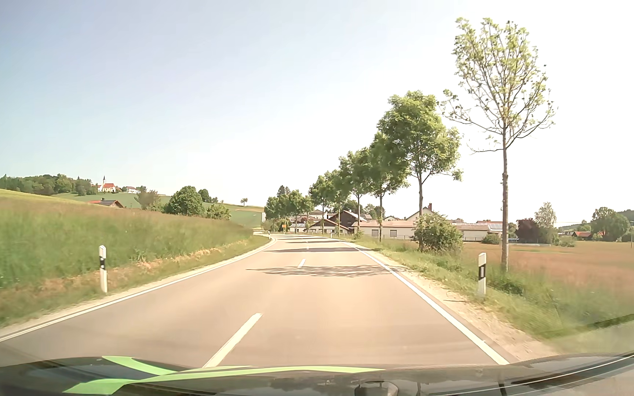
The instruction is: Follow the waypoints while adhering to traffic rules and regulations
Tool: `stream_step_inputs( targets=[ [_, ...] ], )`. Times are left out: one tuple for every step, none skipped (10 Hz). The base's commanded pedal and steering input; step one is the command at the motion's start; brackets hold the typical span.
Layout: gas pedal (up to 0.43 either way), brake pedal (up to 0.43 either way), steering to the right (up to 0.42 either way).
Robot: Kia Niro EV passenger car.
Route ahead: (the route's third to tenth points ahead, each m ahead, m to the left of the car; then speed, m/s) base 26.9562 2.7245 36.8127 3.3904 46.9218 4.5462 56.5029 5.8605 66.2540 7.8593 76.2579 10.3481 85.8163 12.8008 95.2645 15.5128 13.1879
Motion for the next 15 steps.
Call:
stream_step_inputs(
  targets=[
    [0.157,0.0,-0.002],
    [0.157,0.0,-0.002],
    [0.157,0.0,-0.002],
    [0.157,0.0,-0.005],
    [0.157,0.0,-0.009],
    [0.157,0.0,-0.012],
    [0.157,0.0,-0.014],
    [0.157,0.0,-0.014],
    [0.157,0.0,-0.014],
    [0.157,0.0,-0.014],
    [0.157,0.0,-0.014],
    [0.157,0.0,-0.014],
    [0.157,0.0,-0.011],
    [0.157,0.0,-0.008],
    [0.157,0.0,-0.008]
  ],
)
